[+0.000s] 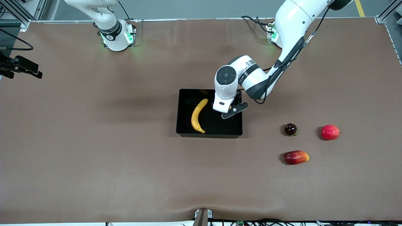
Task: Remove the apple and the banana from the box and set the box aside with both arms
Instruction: 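Lower the left gripper into the box and grasp the red apple, then lift the red apple out and carry it beside the pomegranate, then lower the red apple onto the table and open the left gripper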
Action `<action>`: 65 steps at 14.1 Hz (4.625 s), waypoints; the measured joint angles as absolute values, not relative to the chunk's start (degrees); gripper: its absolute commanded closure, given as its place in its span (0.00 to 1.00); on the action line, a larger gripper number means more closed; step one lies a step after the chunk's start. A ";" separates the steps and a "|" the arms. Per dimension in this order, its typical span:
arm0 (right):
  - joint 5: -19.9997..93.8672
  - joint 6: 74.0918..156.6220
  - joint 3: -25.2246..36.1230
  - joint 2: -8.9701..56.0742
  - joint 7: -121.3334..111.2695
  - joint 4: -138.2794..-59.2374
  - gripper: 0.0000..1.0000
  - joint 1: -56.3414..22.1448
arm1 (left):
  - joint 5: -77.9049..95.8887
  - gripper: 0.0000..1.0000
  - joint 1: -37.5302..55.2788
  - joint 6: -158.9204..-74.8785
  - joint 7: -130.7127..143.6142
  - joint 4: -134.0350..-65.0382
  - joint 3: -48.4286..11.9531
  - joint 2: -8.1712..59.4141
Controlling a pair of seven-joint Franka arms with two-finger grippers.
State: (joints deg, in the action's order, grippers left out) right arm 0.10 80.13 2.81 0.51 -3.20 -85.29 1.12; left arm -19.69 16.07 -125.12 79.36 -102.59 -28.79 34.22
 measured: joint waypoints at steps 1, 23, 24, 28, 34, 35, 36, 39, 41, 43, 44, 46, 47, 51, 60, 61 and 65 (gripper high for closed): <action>0.10 80.12 2.82 0.52 -3.20 -85.29 0.00 1.13 | -19.76 0.00 16.15 -126.03 79.41 -102.56 -28.77 34.80; 0.12 80.40 2.90 0.82 -3.21 -85.29 0.00 1.23 | -21.73 1.00 12.50 -102.27 64.37 -81.06 -28.61 28.45; 0.12 80.40 2.90 0.84 -3.21 -85.29 0.00 1.24 | -21.28 1.00 10.46 -101.29 61.08 -81.06 -28.56 27.51; 0.12 80.39 2.89 0.87 -3.21 -85.29 0.00 1.24 | -20.84 1.00 3.85 -98.42 51.21 -81.08 -28.39 26.81; 0.12 80.34 2.91 0.95 -3.21 -85.29 0.00 1.32 | -20.83 1.00 -6.41 -97.17 36.37 -81.10 -28.33 26.24; 0.12 80.34 2.91 0.96 -3.21 -85.29 0.00 1.34 | -20.81 1.00 -8.24 -96.92 33.69 -81.18 -28.32 26.24; 0.12 80.34 2.91 0.97 -3.21 -85.29 0.00 1.34 | -20.81 1.00 -9.96 -96.76 31.07 -81.42 -28.32 26.20; 0.15 80.34 2.90 0.97 -3.21 -85.29 0.00 1.34 | -20.81 1.00 -14.16 -96.78 24.75 -83.19 -28.35 25.38; 0.15 80.34 2.90 0.97 -3.21 -85.29 0.00 1.34 | -20.81 1.00 -16.66 -97.54 21.15 -84.99 -28.39 24.63; 0.15 80.33 2.89 0.98 -3.21 -85.29 0.00 1.34 | -20.81 1.00 -19.28 -100.18 18.21 -87.97 -28.40 23.54; 0.15 80.34 2.89 0.98 -3.21 -85.29 0.00 1.34 | -20.81 1.00 -20.54 -101.88 17.09 -89.83 -28.41 22.87; 0.15 80.34 2.89 0.98 -3.21 -85.28 0.00 1.35 | -20.81 1.00 -22.70 -105.26 14.96 -93.70 -28.44 21.43; 0.15 80.34 2.89 0.99 -3.21 -85.29 0.00 1.35 | -20.81 1.00 -23.56 -106.56 14.15 -95.32 -28.44 20.84; 0.25 80.36 2.78 1.23 -3.21 -85.28 0.00 1.33 | -20.81 1.00 -25.08 -113.89 13.23 -100.28 -28.42 20.29; 2.97 80.65 2.78 2.56 -3.19 -85.20 0.00 1.33 | -20.81 1.00 -26.27 -128.89 13.23 -104.63 -28.24 30.15; 2.97 80.65 2.78 2.56 -3.19 -85.20 0.00 1.34 | -20.81 1.00 -26.31 -129.82 13.23 -104.62 -28.19 31.77; 3.01 80.65 2.77 2.56 -3.14 -85.19 0.00 1.32 | -21.81 1.00 -26.35 -133.07 13.18 -104.39 -28.02 35.80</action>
State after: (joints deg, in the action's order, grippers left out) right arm 3.01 80.65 2.77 2.56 -3.14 -85.19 1.32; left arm -21.81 -26.35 -133.07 13.18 -104.39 -28.02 35.80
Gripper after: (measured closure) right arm 0.000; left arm 0.286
